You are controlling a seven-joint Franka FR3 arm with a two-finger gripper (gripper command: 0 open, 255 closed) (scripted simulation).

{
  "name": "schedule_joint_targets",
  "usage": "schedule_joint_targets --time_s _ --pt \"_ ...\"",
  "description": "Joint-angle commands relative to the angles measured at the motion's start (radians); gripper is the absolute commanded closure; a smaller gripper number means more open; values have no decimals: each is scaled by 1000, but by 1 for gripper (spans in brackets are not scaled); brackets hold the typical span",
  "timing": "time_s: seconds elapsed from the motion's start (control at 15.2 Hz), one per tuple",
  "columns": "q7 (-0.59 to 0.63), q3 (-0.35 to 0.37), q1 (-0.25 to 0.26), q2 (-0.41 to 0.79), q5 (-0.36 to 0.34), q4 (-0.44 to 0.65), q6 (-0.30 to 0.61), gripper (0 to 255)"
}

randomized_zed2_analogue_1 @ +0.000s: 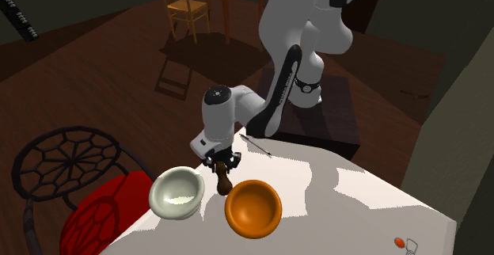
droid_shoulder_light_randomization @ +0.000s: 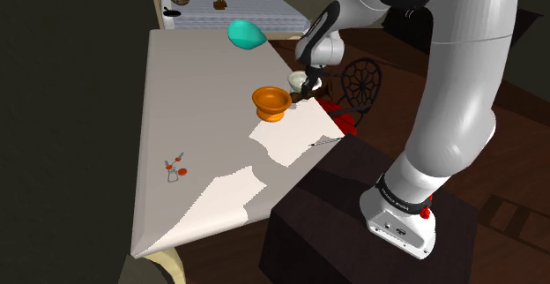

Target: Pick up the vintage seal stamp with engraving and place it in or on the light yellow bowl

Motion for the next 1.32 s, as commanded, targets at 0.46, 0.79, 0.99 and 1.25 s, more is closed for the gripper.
schedule_joint_targets --time_s 0.46,0.79,0.99,1.25 --pt "39 -42 32 -103 -59 -7 -91 255" --pt "62 -60 45 -155 -93 -2 -146 255" --pt "74 -69 52 -186 -112 4 -180 255" --pt "69 -72 45 -175 -111 60 -226 255"
